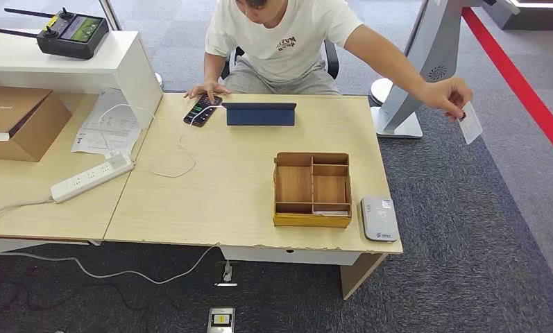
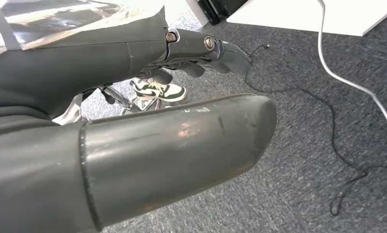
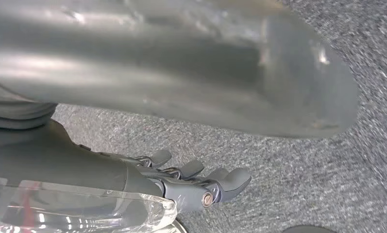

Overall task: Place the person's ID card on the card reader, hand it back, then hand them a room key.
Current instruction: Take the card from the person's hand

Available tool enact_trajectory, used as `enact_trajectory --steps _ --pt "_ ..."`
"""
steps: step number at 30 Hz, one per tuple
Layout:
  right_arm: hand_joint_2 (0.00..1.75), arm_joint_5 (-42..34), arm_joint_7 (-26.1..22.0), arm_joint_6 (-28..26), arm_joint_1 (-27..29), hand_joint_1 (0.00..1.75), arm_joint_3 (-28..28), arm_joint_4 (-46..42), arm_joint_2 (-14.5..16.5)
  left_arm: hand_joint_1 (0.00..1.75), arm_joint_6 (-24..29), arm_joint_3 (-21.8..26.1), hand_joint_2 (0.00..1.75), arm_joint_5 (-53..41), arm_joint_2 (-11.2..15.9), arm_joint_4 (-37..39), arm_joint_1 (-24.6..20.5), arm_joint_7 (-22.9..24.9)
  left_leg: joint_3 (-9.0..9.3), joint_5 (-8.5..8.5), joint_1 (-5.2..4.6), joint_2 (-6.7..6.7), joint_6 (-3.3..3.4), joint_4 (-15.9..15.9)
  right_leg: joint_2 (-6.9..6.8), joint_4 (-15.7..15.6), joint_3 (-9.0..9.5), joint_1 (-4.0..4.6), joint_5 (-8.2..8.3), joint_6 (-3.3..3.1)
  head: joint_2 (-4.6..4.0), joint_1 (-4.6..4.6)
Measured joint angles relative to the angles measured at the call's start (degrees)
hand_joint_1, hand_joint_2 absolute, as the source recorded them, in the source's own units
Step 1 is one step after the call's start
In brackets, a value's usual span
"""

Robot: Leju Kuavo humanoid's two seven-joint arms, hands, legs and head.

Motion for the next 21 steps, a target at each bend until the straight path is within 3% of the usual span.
enact_trajectory --steps 6,12,21 --pt "0.0 0.54 0.0 0.6 -0.05 0.0 -0.84 0.02 -0.23 0.0 -1.51 0.0 0.0 -4.76 -0.55 -0.02 -0.85 -2.82 0.04 0.0 0.0 0.0 0.0 0.0 0.0 0.0 0.0 0.0 0.0 0.0 0.0 -0.01" --pt "0.0 1.54 0.28 0.8 -0.04 0.0 -1.1 0.09 0.38 0.0 -0.32 -1.6 0.0 -13.51 -3.8 -0.19 -2.86 -4.46 0.06 0.0 -0.01 0.01 0.0 0.01 0.01 -0.01 0.03 0.0 0.02 0.0 0.0 0.0" --pt "0.0 1.91 -0.07 1.04 0.03 0.0 -1.1 0.06 0.7 0.0 0.65 -4.53 0.0 -16.59 -7.61 -0.55 -3.86 -3.86 0.06 -0.01 -0.01 0.02 0.01 0.02 0.02 -0.01 0.01 -0.01 0.03 0.0 0.0 -0.01"
